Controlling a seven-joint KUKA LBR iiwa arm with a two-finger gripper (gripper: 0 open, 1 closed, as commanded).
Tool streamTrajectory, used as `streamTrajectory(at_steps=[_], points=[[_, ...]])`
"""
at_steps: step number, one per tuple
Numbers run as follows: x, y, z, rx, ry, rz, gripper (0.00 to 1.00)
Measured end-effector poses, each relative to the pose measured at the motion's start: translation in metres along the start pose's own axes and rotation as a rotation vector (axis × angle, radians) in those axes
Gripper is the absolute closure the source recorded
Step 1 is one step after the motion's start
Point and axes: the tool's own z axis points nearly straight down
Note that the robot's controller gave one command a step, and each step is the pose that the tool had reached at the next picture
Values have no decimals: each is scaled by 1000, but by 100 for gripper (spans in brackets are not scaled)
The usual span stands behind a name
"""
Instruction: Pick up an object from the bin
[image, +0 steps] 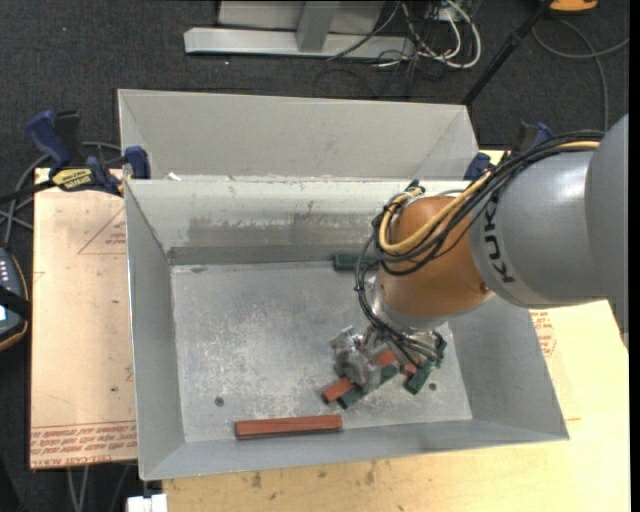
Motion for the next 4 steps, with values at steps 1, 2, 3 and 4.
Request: streamTrajectory(at_steps=[1,2,3,4], points=[[3,-19,-157,4,-7,-54,100],[-12,-33,-1,-3,6,34,100],[-14,-33,-5,-1,0,35,0],[25,-98,-21,3,1,90,0]])
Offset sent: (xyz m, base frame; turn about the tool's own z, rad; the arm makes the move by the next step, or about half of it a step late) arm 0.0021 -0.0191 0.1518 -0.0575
